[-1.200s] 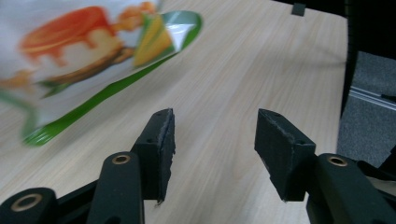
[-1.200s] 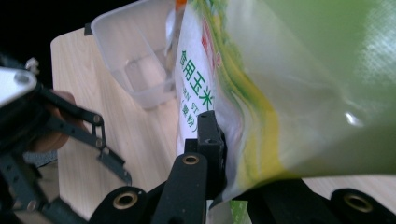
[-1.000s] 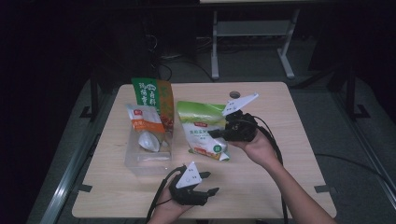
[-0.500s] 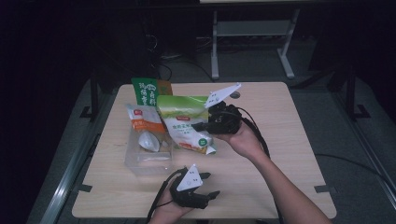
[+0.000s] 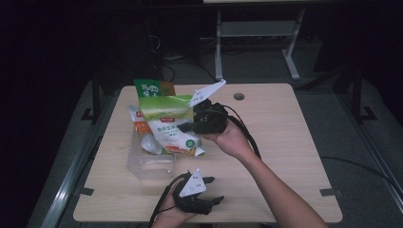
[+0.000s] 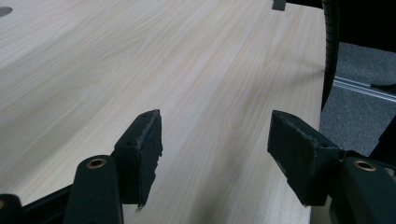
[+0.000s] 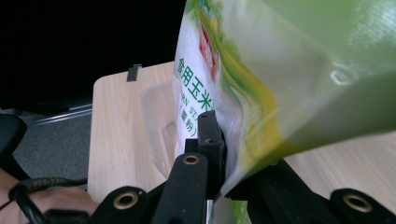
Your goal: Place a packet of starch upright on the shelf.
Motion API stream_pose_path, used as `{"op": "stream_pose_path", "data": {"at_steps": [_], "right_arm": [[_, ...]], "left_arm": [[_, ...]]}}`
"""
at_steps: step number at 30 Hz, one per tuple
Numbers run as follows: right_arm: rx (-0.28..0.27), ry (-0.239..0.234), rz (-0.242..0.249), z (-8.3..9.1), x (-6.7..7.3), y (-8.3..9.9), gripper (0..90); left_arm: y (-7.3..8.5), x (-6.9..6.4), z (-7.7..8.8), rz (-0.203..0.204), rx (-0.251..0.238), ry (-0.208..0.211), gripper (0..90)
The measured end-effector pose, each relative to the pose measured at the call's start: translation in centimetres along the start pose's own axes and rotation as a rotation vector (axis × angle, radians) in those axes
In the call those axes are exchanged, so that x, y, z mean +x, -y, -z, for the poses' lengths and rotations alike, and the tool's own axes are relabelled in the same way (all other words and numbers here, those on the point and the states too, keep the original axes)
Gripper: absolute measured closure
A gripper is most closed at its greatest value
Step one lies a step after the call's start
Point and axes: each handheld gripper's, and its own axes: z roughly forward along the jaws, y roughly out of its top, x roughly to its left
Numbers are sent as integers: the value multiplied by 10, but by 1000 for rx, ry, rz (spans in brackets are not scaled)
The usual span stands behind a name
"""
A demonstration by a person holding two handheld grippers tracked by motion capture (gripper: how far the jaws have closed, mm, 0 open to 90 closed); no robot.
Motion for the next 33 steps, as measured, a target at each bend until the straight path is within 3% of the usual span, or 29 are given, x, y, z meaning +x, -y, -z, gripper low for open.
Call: {"op": "stream_pose_path", "data": {"at_steps": [2,17,33], "right_arm": [[-1,-3,9,-4,2,-3,867],[-4,-86,6,-45,11,-20,868],[12,-122,-1,-76,12,-29,869]], "left_arm": [[0,0,1,-7,8,-1,346],[3,3,7,54,-43,-26,330],[5,6,10,37,-32,-33,325]]}}
